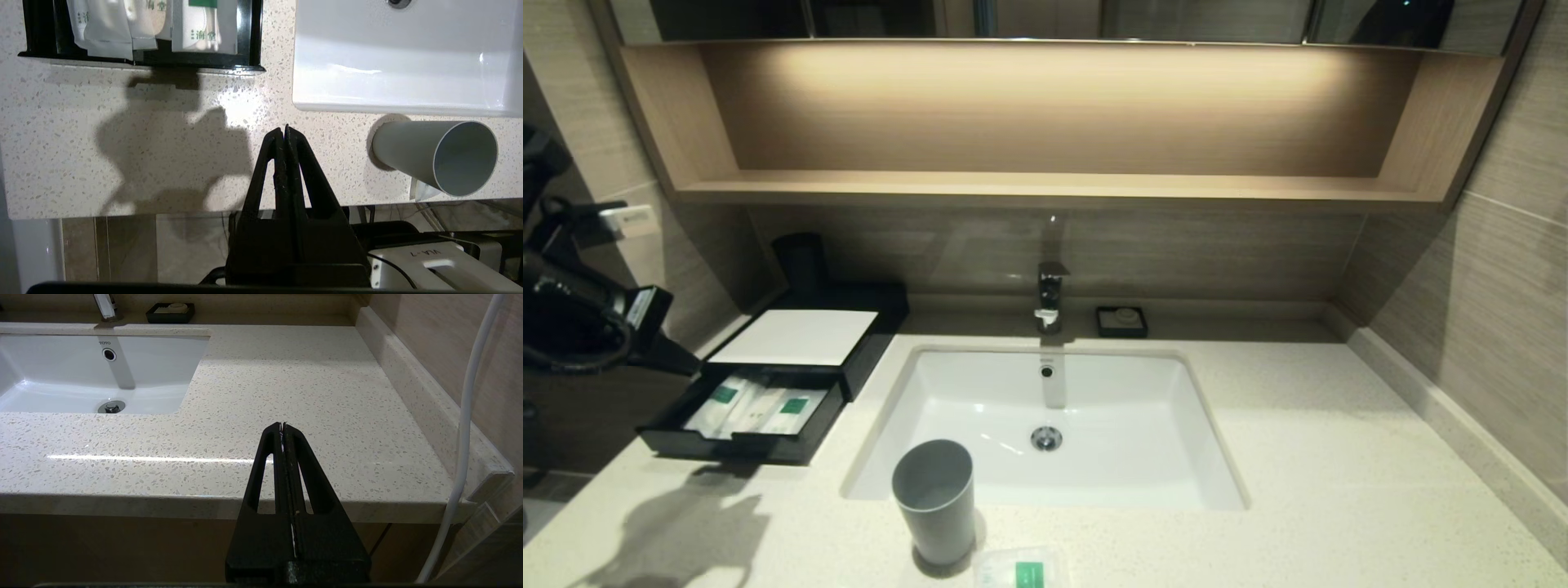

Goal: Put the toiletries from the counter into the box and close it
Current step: Place the bathroom toiletry into the drawer, then pick up the cup

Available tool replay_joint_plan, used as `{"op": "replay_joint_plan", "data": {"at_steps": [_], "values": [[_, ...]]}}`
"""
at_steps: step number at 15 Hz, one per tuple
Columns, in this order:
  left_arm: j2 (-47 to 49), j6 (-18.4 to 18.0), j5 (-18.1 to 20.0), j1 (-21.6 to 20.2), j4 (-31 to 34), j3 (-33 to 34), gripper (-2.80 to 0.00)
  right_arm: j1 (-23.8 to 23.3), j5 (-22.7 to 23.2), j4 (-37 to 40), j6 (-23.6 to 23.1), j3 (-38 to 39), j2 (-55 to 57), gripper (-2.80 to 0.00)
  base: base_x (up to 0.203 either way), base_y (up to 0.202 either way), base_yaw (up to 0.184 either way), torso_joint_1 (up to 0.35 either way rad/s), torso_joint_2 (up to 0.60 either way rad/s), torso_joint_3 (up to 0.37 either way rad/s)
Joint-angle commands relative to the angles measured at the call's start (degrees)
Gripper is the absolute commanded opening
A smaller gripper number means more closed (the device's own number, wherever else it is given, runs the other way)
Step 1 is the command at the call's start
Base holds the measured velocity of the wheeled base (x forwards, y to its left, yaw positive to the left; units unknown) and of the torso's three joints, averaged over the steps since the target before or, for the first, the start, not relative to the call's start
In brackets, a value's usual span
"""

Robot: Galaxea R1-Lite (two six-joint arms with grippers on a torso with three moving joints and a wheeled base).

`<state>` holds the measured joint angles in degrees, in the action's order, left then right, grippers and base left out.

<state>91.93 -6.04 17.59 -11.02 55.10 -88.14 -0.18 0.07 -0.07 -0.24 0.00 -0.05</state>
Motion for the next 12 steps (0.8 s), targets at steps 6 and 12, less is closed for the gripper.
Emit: {"op": "replay_joint_plan", "data": {"at_steps": [6, 12], "values": [[-9.89, 9.12, -0.52, 3.52, -13.64, 9.14, -2.8, 0.01, -0.07, -0.01, -0.02, 0.09, 0.02, -2.8, 0.0, 0.0, 0.0, 0.0, 0.0, 0.0], [-15.06, 9.12, -0.09, 7.52, -14.37, 14.0, -2.8, 0.01, -0.02, -0.01, -0.02, 0.09, 0.05, -2.8, 0.0, 0.0, 0.0, 0.0, 0.0, 0.0]]}}
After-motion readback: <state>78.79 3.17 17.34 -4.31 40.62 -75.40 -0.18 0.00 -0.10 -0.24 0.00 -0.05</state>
